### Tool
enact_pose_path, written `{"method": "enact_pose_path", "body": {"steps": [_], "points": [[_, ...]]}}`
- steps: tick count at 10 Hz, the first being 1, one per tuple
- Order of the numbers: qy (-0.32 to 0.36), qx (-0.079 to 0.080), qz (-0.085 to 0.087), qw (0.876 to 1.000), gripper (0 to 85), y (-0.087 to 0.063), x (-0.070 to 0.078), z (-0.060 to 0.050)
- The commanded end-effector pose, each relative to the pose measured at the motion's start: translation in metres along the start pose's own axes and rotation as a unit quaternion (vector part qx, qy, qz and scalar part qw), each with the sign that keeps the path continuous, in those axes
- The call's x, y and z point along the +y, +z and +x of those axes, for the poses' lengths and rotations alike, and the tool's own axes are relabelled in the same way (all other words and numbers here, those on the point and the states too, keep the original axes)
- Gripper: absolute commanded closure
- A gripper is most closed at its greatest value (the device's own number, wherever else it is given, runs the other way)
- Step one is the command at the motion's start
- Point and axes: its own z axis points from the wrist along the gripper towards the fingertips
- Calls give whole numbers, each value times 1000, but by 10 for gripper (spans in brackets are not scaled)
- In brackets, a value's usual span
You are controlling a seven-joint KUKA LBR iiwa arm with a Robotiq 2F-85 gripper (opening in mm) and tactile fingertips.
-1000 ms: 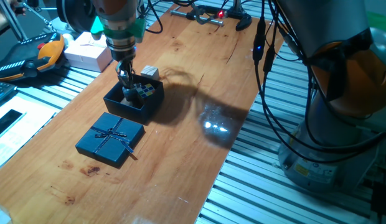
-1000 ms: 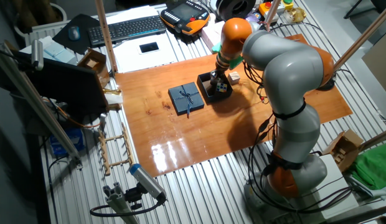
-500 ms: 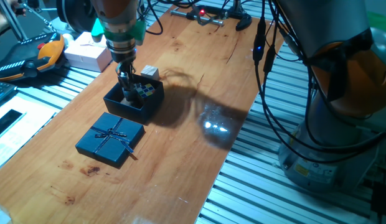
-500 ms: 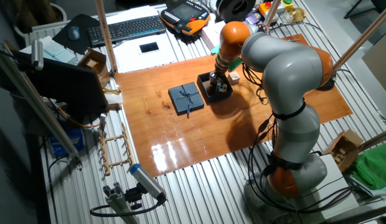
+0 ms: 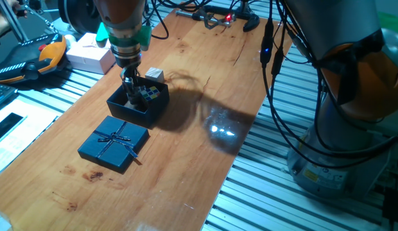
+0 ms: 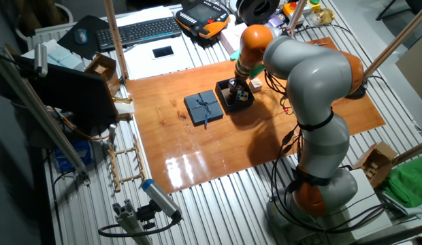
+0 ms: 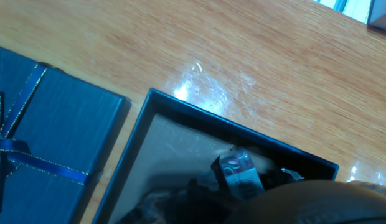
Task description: Take everything out of the gift box
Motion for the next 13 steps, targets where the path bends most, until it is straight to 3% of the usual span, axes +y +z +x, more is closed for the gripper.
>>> {"method": "enact_pose_path", "body": {"steps": [1, 13], "points": [[0, -1, 0, 1000, 317, 1, 0, 0], [-1, -14, 11, 1000, 340, 13, -2, 2]]}}
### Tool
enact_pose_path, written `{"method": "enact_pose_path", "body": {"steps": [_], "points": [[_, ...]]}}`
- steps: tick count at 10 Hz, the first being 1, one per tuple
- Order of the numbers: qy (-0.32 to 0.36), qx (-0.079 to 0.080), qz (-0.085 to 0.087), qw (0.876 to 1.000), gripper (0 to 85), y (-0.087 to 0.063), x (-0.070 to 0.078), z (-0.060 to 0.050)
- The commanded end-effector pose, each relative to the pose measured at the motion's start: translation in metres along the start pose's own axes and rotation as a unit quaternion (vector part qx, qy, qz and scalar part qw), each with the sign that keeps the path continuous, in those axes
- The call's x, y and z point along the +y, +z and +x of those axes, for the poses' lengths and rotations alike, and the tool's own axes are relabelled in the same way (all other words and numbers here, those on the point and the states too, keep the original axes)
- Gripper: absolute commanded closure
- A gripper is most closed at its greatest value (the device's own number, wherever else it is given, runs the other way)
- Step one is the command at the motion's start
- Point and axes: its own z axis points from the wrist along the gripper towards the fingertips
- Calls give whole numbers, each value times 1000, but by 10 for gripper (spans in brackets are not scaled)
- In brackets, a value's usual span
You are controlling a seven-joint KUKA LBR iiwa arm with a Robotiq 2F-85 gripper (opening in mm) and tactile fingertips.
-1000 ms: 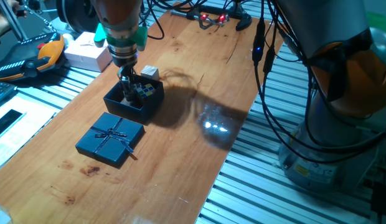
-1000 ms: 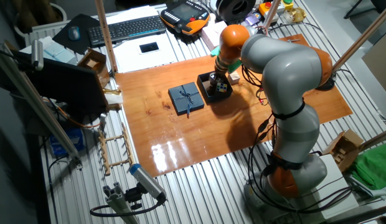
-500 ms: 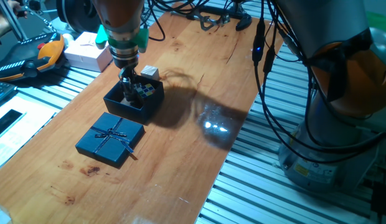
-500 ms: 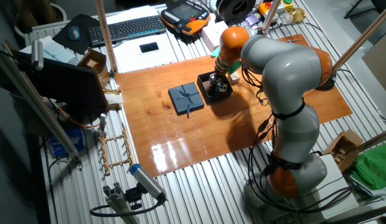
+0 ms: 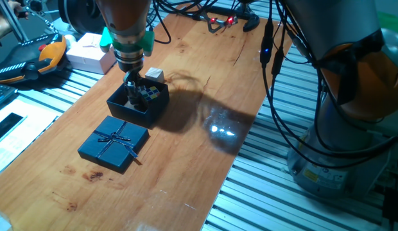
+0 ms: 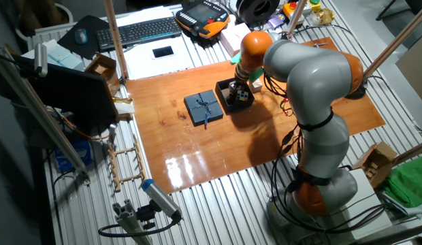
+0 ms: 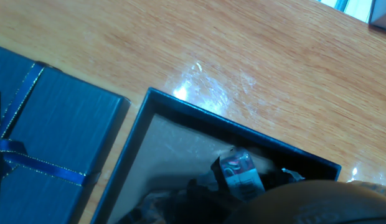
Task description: Take everything out of the gift box
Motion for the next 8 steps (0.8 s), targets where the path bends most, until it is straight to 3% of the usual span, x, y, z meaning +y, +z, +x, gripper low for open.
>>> {"method": "enact_pose_path", "body": {"steps": [1, 4, 8], "points": [[0, -1, 0, 1000, 350, 0, 0, 0], [0, 0, 3, 1000, 427, 0, 0, 0], [-1, 3, 2, 1000, 610, 0, 0, 0]]}}
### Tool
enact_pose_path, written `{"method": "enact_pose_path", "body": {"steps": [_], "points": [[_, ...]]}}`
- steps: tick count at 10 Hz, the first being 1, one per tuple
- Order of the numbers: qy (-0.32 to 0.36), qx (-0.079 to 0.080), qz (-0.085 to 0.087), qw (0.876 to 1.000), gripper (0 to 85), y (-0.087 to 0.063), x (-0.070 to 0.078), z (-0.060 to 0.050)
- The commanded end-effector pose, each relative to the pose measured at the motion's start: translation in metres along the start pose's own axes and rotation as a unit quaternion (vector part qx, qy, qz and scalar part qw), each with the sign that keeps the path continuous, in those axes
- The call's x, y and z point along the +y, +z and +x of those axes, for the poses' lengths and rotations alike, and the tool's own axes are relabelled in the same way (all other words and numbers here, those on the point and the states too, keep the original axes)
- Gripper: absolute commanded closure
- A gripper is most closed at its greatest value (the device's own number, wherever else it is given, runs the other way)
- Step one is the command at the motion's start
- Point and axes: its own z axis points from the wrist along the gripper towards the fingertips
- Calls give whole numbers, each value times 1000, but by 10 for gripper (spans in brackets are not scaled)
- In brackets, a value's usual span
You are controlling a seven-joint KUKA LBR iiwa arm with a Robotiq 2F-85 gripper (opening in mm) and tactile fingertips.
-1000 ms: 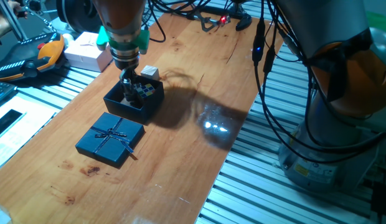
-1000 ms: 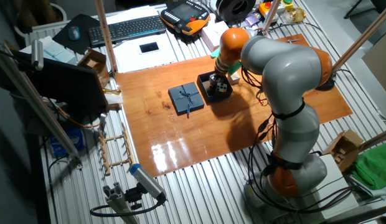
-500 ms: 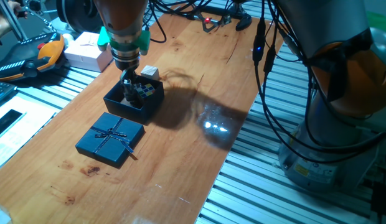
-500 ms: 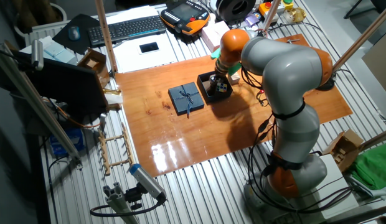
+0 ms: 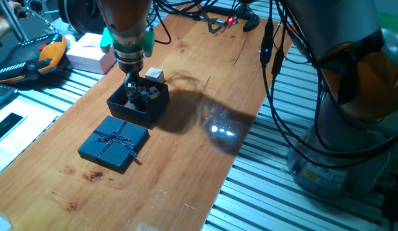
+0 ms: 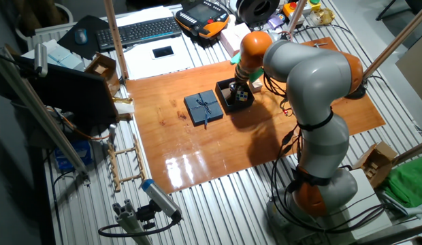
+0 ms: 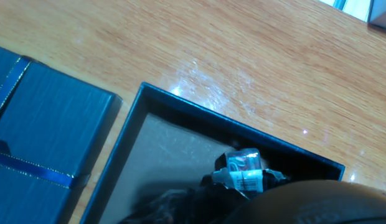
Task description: Take everything out of the gift box
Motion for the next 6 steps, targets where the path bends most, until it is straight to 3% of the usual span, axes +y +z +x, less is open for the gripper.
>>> {"method": "enact_pose_path", "body": {"steps": [1, 4, 6], "points": [[0, 1, 0, 1000, 670, 0, 0, 0], [0, 6, -3, 1000, 840, -4, 0, -1], [0, 6, -2, 1000, 840, -7, -1, -2]]}}
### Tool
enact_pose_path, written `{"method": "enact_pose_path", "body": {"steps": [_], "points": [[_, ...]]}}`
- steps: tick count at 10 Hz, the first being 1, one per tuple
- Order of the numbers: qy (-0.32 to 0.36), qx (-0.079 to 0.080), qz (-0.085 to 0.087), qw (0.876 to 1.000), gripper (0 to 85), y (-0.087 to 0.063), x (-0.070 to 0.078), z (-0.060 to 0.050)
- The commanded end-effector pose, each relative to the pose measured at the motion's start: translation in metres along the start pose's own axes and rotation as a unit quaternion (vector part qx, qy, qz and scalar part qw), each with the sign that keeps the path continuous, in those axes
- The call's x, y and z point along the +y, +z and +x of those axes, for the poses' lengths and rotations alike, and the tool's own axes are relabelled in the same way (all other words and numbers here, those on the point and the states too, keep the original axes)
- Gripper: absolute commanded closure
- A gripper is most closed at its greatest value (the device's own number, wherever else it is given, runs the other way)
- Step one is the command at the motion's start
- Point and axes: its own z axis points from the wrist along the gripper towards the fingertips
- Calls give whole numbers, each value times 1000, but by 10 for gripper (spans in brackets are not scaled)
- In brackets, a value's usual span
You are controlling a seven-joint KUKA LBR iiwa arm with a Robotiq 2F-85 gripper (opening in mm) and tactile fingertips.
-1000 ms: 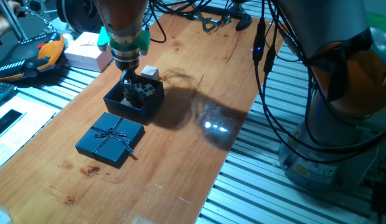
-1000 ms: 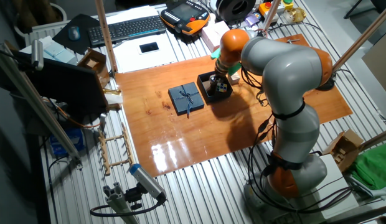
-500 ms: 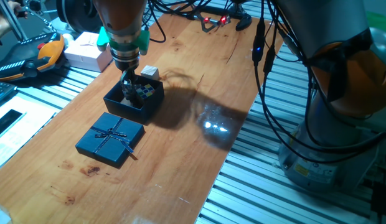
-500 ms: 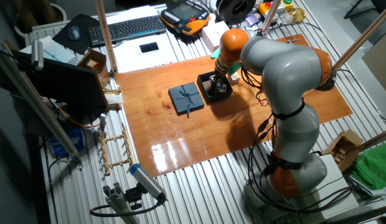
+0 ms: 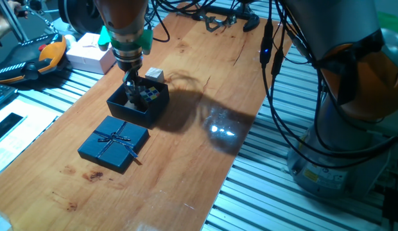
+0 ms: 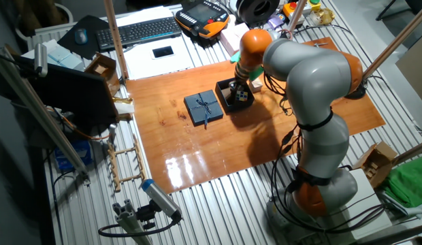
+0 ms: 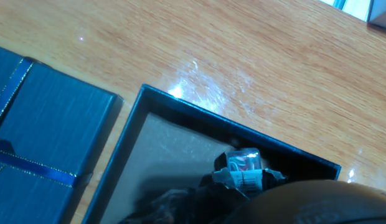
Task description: Take everything out of the gift box
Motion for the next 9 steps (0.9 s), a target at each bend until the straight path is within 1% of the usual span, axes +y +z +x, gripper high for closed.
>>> {"method": "enact_pose_path", "body": {"steps": [1, 4, 7, 9], "points": [[0, 1, 1, 1000, 840, -3, 0, -1], [0, 6, -3, 1000, 840, -13, -1, -3], [-1, 15, -3, 1000, 840, -33, -2, -5], [-1, 20, 1, 1000, 840, -48, -1, -5]]}}
